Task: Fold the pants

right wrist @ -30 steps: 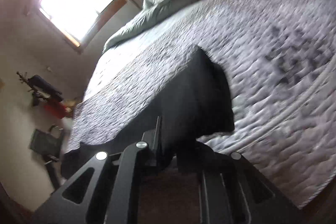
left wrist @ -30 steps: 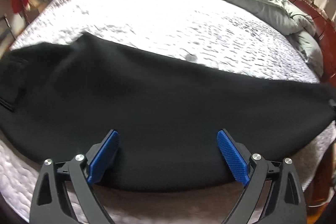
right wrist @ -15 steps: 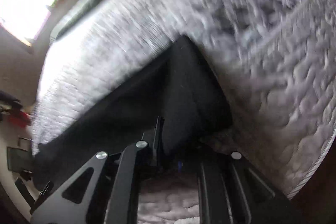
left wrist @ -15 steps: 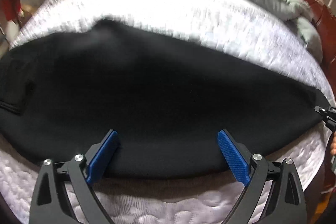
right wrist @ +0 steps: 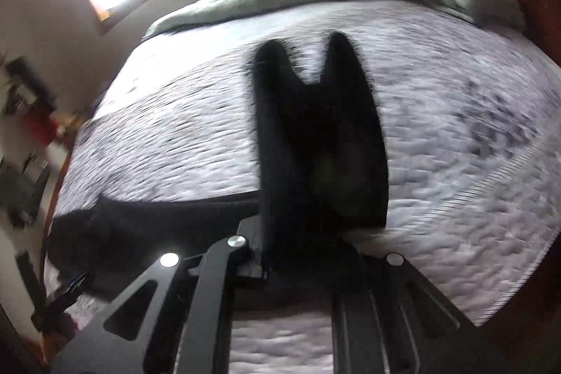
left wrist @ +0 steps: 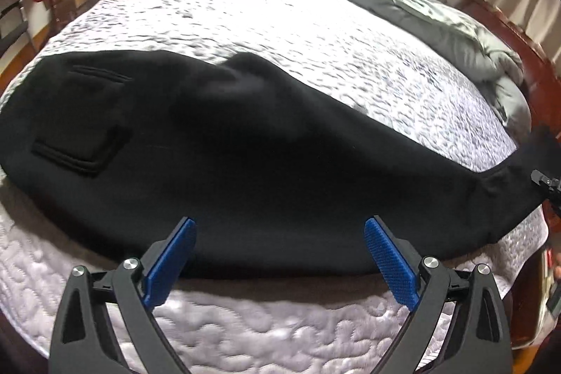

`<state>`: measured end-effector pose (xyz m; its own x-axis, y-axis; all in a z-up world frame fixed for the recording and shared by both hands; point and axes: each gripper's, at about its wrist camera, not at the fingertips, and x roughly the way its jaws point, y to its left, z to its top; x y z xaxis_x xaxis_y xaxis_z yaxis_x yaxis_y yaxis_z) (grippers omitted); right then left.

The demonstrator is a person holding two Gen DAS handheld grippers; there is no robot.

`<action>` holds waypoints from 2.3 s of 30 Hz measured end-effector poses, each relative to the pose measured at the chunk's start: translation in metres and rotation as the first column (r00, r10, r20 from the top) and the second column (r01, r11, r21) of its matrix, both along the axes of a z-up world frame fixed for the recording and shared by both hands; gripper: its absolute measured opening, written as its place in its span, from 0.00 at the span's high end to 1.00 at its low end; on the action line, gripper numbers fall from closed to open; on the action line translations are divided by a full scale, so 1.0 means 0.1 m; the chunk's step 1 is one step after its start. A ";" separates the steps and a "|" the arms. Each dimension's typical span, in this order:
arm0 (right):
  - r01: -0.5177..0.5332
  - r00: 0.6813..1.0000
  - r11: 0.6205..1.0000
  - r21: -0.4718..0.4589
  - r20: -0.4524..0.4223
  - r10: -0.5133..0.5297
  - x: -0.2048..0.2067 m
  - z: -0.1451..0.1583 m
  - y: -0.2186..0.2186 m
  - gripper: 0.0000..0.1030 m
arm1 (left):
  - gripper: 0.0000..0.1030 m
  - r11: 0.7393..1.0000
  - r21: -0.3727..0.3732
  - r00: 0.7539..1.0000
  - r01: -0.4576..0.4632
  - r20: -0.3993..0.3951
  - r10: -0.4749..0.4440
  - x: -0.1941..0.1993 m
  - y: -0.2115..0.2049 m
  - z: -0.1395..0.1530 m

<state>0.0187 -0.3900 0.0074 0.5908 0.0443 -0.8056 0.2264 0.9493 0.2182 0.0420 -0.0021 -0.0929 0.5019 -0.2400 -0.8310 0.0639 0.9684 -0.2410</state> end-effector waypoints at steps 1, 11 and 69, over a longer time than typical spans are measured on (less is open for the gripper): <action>-0.033 0.999 0.999 -0.006 -0.003 0.033 0.06 -0.03 0.19 0.91 | 0.06 1.000 -0.001 1.000 -0.007 0.002 0.007 0.01 0.05 0.00; -0.234 0.970 0.972 -0.015 -0.066 0.233 0.39 -0.37 1.53 0.91 | 0.06 0.996 -0.020 0.996 -0.083 -0.017 0.083 -0.08 0.59 0.06; -0.183 0.954 0.912 0.366 -0.157 0.255 0.19 -1.14 0.87 0.49 | 0.78 0.994 -0.110 0.987 -0.016 -0.159 -0.002 0.36 0.09 -0.37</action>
